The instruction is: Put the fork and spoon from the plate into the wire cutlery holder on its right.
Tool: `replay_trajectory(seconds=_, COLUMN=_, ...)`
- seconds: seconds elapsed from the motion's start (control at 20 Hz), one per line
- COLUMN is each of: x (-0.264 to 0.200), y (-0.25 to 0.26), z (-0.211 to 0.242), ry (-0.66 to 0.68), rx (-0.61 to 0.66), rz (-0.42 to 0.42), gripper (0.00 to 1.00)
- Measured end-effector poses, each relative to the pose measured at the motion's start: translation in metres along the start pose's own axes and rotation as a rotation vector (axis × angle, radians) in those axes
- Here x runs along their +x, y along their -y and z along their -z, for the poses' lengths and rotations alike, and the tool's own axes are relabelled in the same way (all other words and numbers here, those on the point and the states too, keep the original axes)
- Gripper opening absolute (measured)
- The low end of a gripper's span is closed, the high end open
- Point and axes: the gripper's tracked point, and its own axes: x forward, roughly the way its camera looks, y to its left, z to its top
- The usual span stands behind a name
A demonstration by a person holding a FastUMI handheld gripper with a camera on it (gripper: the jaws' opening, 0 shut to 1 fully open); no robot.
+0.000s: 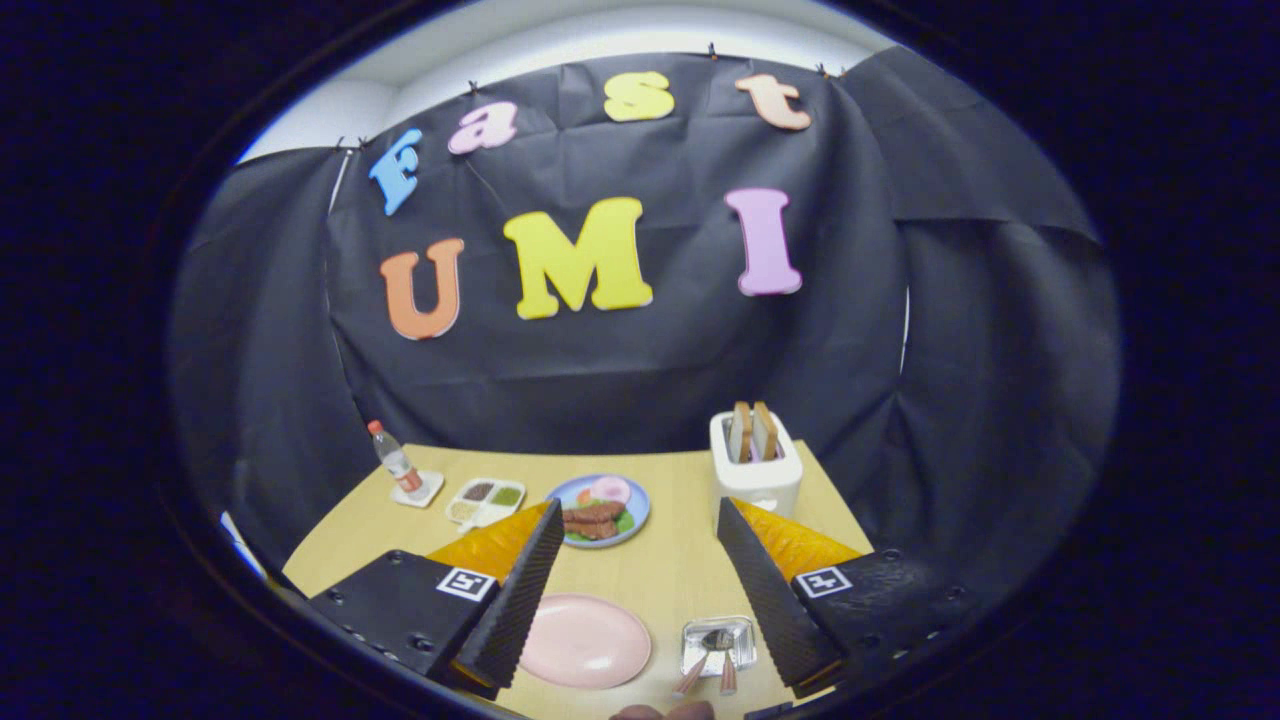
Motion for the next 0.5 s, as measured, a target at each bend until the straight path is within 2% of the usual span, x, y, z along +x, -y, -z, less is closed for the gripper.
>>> replay_trajectory(seconds=0.15, x=-0.017, y=-0.006, z=-0.01, ry=0.117, rx=-0.026, rz=-0.028, gripper=0.94)
replay_trajectory(seconds=0.5, x=-0.02, y=-0.007, z=-0.012, ry=0.195, rx=-0.015, rz=0.015, gripper=0.94)
